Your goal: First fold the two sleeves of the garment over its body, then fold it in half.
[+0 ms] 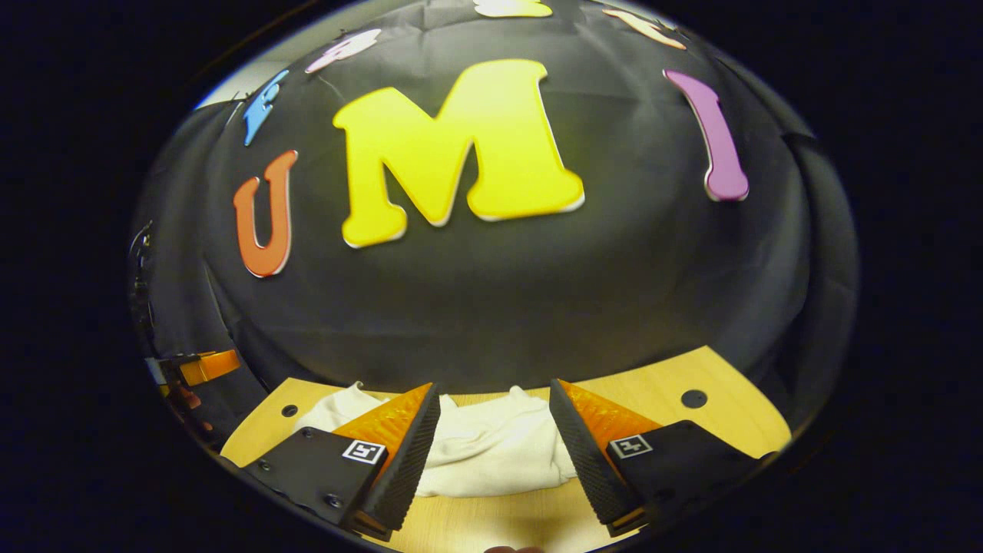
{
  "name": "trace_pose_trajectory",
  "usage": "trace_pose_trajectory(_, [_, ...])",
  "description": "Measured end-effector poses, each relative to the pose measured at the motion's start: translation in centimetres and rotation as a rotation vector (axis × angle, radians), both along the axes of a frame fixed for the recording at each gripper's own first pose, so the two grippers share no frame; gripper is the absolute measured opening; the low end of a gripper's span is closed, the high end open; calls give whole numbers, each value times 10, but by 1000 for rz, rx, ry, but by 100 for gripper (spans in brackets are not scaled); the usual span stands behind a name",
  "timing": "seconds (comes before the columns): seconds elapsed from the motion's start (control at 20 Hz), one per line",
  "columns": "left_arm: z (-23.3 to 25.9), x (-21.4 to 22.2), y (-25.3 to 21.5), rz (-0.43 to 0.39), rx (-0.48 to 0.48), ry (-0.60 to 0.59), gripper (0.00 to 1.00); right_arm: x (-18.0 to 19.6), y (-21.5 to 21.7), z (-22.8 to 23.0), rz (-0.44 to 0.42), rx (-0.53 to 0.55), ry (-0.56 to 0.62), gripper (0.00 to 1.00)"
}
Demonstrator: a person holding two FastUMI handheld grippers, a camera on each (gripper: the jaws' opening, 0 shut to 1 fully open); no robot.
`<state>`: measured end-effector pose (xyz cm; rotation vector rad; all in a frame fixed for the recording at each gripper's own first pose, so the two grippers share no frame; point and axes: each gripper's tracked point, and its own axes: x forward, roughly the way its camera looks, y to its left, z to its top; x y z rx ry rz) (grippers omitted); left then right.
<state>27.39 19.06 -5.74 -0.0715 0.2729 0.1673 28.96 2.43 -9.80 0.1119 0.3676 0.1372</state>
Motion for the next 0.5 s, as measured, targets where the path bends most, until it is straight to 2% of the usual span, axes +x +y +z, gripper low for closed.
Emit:
trace_pose_trajectory(0.15, [68,-56,-23,-50,58,-82,94,-56,10,82,24,-48,-147,90])
trace_pose_trajectory(0.2, [85,-74,-28,-57,77,-111,94,-75,13,102,31,-56,-185,86])
trace_pose_trajectory(0.25, [102,-93,-33,-65,98,-143,94,-92,13,119,46,-63,-217,90])
trace_pose_trajectory(0.3, [115,-112,-38,-67,109,-170,94,-110,18,131,56,-63,-239,87])
trace_pose_trajectory(0.35, [125,-131,-44,-73,103,-195,94,-127,24,139,66,-52,-244,91])
trace_pose_trajectory(0.5, [139,-173,-54,-55,89,-249,94,-167,30,145,66,-35,-247,91])
